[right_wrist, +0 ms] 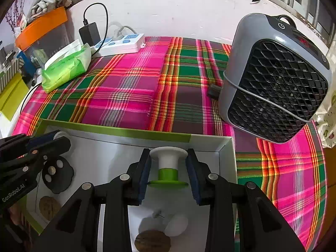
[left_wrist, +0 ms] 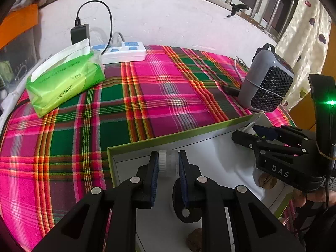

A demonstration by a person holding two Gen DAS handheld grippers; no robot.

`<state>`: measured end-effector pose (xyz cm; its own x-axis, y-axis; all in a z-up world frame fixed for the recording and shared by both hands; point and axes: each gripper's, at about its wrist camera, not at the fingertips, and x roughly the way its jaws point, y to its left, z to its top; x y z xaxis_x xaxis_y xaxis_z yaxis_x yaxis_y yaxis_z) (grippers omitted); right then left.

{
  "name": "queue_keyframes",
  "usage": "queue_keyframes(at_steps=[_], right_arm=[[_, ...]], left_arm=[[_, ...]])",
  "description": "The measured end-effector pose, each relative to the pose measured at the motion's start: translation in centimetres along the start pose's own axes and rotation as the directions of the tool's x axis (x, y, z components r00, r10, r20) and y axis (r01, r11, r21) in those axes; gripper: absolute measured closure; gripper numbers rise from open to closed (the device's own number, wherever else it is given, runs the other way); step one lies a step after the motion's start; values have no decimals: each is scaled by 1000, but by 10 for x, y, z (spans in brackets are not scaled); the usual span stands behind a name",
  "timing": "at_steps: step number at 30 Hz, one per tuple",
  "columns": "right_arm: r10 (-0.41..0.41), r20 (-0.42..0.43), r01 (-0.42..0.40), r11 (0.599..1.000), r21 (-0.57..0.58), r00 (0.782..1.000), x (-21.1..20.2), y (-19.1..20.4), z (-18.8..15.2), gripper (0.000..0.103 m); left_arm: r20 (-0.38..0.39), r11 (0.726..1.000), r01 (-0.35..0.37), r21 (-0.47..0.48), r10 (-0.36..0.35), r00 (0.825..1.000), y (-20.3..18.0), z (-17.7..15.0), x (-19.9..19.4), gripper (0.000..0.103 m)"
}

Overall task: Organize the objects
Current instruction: 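Carry the white cylinder into the box with the left tool while the right tool carries the spool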

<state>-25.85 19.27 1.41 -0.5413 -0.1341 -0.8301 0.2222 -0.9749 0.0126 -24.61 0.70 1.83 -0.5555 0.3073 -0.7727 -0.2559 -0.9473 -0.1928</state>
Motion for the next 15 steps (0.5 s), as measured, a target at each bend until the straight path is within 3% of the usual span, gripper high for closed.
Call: queue_keyframes(at_steps=[11, 15], right_arm=[[-11, -6, 11, 1000, -10, 1000, 1, 3, 1, 68], [-6, -6, 6, 1000, 1, 1000, 1, 4, 0, 62]], left_arm=[[-10, 1000, -15, 4, 15, 1000, -1, 2, 1, 80], [-9, 1000, -16, 2, 16, 1000, -2, 2, 1, 76]])
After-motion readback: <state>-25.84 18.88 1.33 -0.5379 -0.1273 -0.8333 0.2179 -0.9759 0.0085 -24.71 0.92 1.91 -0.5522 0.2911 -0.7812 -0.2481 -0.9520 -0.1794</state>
